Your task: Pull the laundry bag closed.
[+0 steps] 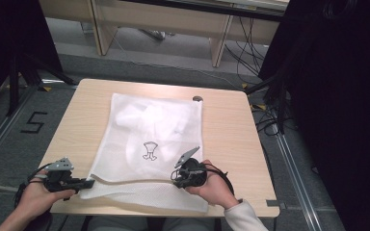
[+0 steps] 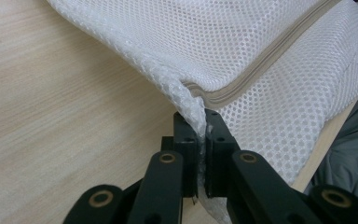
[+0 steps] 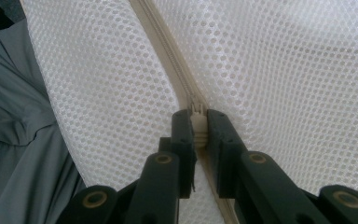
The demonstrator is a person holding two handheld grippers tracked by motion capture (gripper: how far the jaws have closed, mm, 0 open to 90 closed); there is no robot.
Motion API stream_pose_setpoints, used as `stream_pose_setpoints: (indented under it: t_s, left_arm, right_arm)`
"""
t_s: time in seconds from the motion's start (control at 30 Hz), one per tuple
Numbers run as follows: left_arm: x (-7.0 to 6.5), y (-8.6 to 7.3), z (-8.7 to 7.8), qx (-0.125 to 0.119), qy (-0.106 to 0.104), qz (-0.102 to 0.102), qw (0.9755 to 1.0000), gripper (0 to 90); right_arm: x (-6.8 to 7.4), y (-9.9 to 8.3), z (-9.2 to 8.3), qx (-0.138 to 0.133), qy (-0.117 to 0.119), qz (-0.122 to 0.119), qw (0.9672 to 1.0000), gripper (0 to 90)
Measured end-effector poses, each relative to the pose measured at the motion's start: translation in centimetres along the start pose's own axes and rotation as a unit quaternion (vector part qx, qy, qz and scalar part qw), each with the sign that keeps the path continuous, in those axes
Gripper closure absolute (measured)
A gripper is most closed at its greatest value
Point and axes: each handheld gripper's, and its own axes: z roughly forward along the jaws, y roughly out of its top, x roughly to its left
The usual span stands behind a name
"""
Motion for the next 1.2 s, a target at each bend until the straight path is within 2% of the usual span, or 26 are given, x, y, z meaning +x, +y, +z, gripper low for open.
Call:
stream_pose_setpoints:
  t_s: [0.7, 0.73, 0.8, 0.93, 0.97, 1.2]
  left_arm:
    - [0.0, 0.0, 0.0, -0.001, 0.000, -0.001, 1.0000, 85.0]
    - [0.1, 0.1, -0.1, 0.008, -0.003, 0.000, 1.0000, 85.0]
    - [0.0, 0.1, -0.1, 0.007, 0.002, 0.000, 1.0000, 85.0]
    - [0.1, 0.1, -0.1, 0.007, -0.002, 0.001, 1.0000, 85.0]
    - [0.1, 0.1, -0.1, 0.007, -0.004, 0.001, 1.0000, 85.0]
    - [0.1, 0.1, -0.1, 0.008, -0.002, 0.002, 1.0000, 85.0]
  right_arm:
    - [-0.2, -1.4, -1.1, -0.005, -0.006, 0.014, 0.9999, 82.4]
    - [-0.2, -1.5, -1.2, -0.004, -0.007, 0.016, 0.9998, 82.3]
    - [-0.3, -1.6, -1.3, -0.002, -0.004, 0.015, 0.9999, 82.4]
    - [-0.3, -1.8, -1.4, -0.001, -0.004, 0.021, 0.9998, 82.4]
    - [-0.4, -1.8, -1.4, -0.003, -0.003, 0.016, 0.9999, 82.4]
    - [-0.5, -2.4, -1.7, -0.003, -0.009, 0.021, 0.9997, 82.4]
